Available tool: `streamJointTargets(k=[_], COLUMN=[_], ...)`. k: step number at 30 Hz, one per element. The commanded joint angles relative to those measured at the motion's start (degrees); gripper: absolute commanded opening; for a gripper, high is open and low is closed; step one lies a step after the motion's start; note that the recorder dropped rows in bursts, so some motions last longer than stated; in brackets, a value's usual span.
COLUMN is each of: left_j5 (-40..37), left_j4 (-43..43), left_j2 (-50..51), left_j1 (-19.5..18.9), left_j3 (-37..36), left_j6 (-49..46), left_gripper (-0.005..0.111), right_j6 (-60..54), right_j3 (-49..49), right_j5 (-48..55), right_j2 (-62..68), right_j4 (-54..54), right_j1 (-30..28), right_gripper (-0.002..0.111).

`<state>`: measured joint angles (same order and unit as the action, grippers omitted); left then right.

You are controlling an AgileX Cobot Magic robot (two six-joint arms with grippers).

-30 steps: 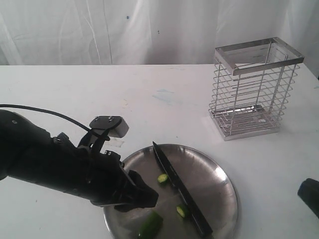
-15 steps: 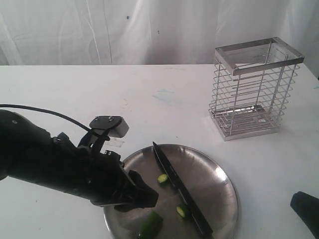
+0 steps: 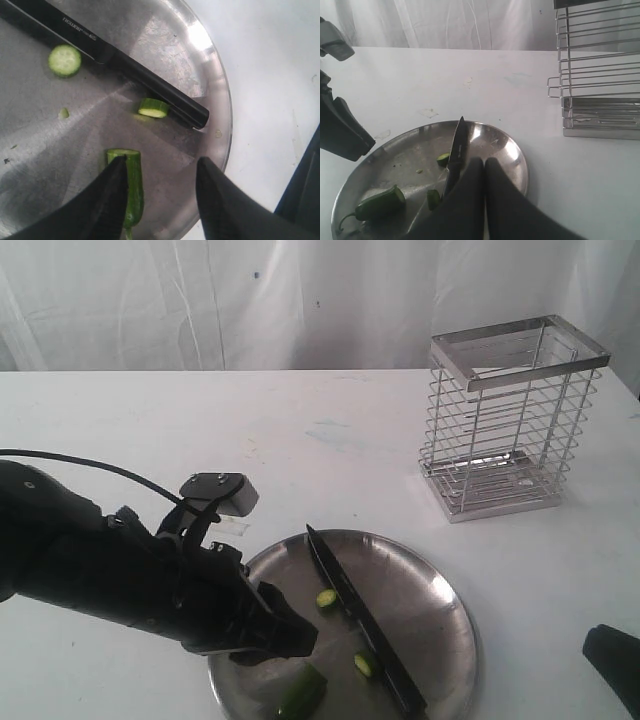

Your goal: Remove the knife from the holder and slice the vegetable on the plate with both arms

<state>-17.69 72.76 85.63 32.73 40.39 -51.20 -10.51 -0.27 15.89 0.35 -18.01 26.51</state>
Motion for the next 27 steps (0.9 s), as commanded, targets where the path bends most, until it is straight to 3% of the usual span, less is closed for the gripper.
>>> streamJointTargets(k=[1,18,24,27], left_j5=[-0.88,2.0,14.42,16.79], left_j4=[0.41,-0.82,-27.6,-30.37], left_j2=[-0.48,-1.77,-11.28,-18.09], left_j1=[-0.09,0.15,8.19,11.78], left_j3=[-0.4,-2.4,-11.25,-16.48], left_j6=[-0.11,-0.11,-0.11,-0.11], left_gripper=[0.048,0.048,0.048,0.048], right_j6=[0.22,0.22,0.22,0.22], right_j3=[0.27,0.27,0.27,0.27], right_j5=[-0.27,-0.29,-0.29,-0.29], right_j2=[-0.35,-0.35,-0.35,-0.35], right_j4=[-0.11,-0.11,-0.11,-0.11], right_j1=[-0.26,-0.37,-5.48,-10.08], right_gripper=[0.0,0.0,0.0,0.0])
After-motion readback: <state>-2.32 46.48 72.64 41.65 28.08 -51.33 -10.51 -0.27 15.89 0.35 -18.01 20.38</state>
